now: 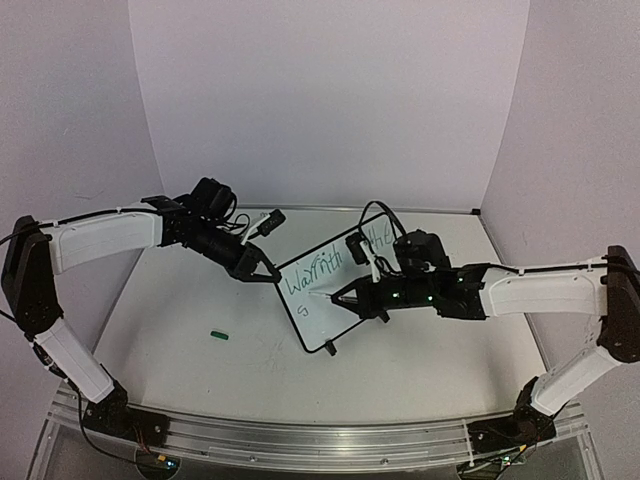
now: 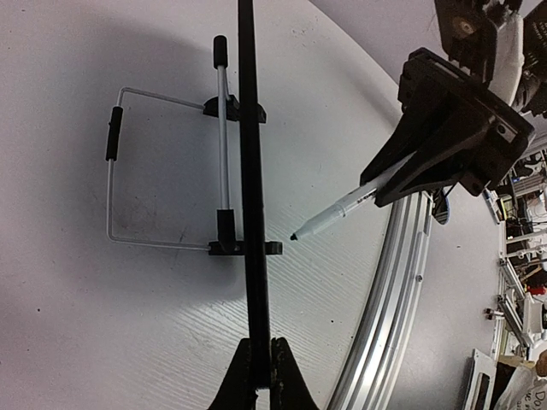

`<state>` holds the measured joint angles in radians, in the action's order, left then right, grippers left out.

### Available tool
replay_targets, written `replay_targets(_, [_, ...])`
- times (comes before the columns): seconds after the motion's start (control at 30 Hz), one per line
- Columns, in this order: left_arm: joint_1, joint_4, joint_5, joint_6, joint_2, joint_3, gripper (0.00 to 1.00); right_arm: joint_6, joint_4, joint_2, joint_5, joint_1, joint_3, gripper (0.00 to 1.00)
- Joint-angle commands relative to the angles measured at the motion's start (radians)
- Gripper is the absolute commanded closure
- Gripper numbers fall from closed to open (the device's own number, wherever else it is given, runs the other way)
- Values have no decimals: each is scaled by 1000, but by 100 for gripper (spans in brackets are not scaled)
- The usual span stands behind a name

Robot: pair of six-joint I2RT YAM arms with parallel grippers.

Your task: Write a sentence on the whiteboard

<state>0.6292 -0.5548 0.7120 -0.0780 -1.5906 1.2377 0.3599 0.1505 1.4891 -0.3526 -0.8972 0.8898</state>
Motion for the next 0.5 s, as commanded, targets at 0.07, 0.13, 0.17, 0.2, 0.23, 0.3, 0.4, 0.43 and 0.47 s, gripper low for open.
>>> replay_targets(0.07, [44, -63, 9, -22, -34, -3, 100, -17, -12, 53, 2, 0, 40, 100])
replay_targets(0.13, [45, -62, 9, -23, -33, -3, 100, -24, -19, 59, 0, 1, 48, 100])
replay_targets(0.17, [46, -62, 9, -22, -33, -3, 100, -26, -21, 62, -3, 0, 50, 100])
replay_targets(0.2, [46, -62, 9, -22, -32, -3, 100, -28, -22, 64, -3, 0, 52, 100])
replay_targets(0.23, [45, -63, 8, -22, -31, -3, 100, -29, -24, 66, -2, 0, 53, 100])
replay_targets(0.3, [46, -63, 8, -22, -33, -3, 100, -32, -27, 72, 1, 0, 57, 100])
replay_targets(0.4, [46, -64, 9, -22, -33, -3, 100, -32, -29, 83, 4, 0, 64, 100])
replay_targets(0.43, [46, -64, 9, -22, -33, -3, 100, -32, -29, 84, 5, 0, 66, 100])
replay_targets(0.47, [46, -64, 9, -22, -32, -3, 100, -32, -29, 85, 6, 0, 68, 100])
